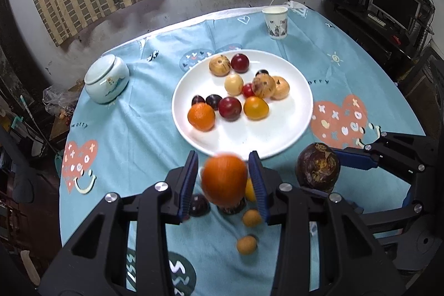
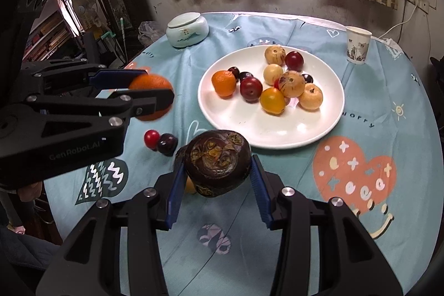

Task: Organize fruits
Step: 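Carry the orange and dark brown fruit over the white plate with both tools, then lower both fruits onto the white plate and open both tools, then grasp a small tan fruit with the left tool while the right tool grasps a small yellow fruit, then carry both small fruits over the plate and open both tools, then grasp a yellow citrus with the right tool while the left tool grasps a dark brown fruit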

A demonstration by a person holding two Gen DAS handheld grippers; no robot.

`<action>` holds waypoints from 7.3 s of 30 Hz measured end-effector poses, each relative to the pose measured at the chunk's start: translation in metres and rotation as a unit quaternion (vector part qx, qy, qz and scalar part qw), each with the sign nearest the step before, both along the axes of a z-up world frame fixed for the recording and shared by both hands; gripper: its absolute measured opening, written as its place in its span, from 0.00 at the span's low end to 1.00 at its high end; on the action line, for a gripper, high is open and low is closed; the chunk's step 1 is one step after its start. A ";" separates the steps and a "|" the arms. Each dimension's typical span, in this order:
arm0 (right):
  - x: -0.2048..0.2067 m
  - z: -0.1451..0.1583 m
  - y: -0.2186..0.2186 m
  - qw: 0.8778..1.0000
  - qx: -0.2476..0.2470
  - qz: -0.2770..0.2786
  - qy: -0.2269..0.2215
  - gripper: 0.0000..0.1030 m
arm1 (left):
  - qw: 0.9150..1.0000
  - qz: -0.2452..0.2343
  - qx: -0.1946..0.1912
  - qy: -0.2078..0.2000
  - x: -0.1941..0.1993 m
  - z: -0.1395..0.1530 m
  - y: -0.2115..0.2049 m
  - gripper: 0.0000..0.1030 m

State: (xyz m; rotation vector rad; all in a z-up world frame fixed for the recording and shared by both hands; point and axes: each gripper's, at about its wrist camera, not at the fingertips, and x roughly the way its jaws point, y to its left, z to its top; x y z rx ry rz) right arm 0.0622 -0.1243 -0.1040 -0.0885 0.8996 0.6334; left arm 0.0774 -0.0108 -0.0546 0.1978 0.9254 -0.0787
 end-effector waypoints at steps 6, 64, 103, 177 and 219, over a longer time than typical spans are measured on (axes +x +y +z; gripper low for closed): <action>0.041 0.018 -0.008 0.999 0.000 -0.021 -0.041 0.44 | 0.999 0.018 -0.028 -0.009 0.048 0.001 0.018 0.36; 0.172 -0.012 0.000 0.996 -0.011 -0.084 -0.035 0.64 | 0.998 0.047 -0.047 0.004 0.145 -0.052 0.034 0.71; -0.054 -0.048 0.008 0.997 -0.064 -0.015 0.048 0.65 | 0.992 -0.028 -0.074 0.103 -0.057 -0.115 0.032 0.25; 0.140 0.003 0.003 0.999 -0.010 -0.028 -0.033 0.27 | 0.998 0.013 -0.040 0.037 0.117 -0.043 0.013 0.26; 0.027 -0.083 0.041 0.992 -0.092 0.067 0.057 0.37 | 0.993 0.040 -0.067 0.092 -0.019 -0.082 0.061 0.72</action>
